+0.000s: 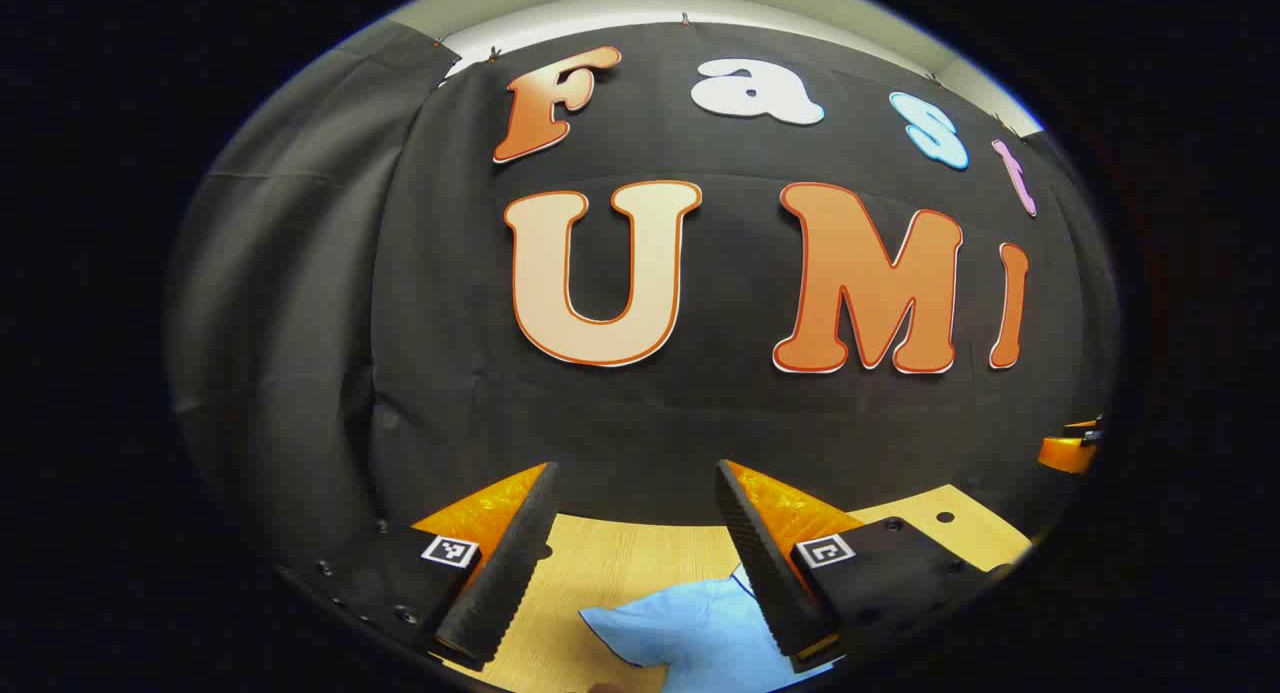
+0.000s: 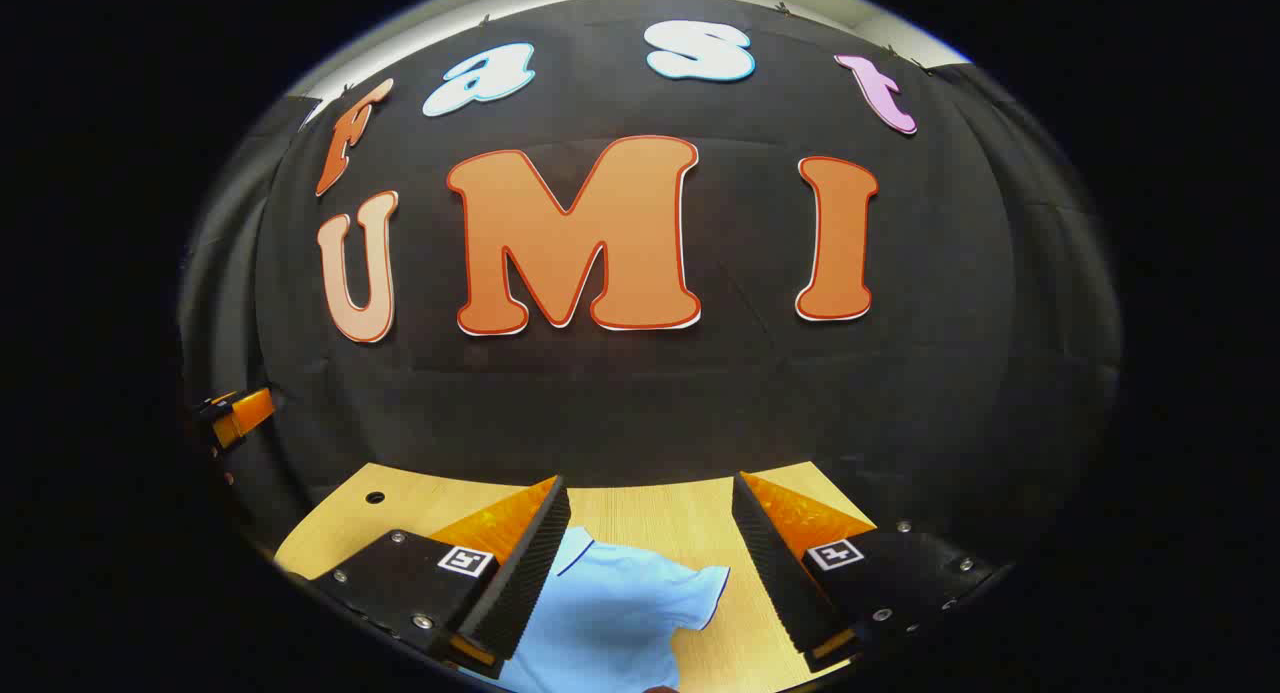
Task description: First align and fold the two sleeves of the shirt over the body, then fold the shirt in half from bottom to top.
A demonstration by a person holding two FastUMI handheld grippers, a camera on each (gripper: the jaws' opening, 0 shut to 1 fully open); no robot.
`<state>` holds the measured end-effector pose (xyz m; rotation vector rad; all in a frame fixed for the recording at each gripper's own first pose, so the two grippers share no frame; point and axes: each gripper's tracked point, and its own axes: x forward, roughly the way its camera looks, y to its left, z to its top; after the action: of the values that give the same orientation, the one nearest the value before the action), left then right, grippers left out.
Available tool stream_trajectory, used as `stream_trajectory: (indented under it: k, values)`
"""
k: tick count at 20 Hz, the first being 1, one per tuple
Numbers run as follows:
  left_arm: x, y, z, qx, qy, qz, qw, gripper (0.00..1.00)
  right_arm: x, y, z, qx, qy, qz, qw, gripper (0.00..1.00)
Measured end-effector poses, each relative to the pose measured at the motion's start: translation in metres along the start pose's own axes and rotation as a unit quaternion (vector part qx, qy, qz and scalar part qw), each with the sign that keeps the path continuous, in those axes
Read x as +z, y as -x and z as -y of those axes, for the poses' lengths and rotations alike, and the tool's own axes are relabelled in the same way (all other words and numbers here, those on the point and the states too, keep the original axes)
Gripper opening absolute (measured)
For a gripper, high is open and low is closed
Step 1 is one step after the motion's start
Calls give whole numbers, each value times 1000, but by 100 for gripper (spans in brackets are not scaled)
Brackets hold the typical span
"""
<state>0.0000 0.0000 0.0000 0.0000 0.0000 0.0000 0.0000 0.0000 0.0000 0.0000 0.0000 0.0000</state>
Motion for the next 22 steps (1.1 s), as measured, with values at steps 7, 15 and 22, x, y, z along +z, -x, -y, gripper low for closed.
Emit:
stream_trajectory:
  k: [7,15,22]
  values:
    - [-6,4,-15,9,10,-5,1000,100,-3,-1,-9,6,0,-10,1000,98]
    - [-14,1,-23,16,19,-13,1000,99,-4,-2,-8,1,-7,-19,1000,98]
    - [-16,-2,-25,18,18,-15,1000,100,-11,-6,2,-21,-8,-35,999,98]
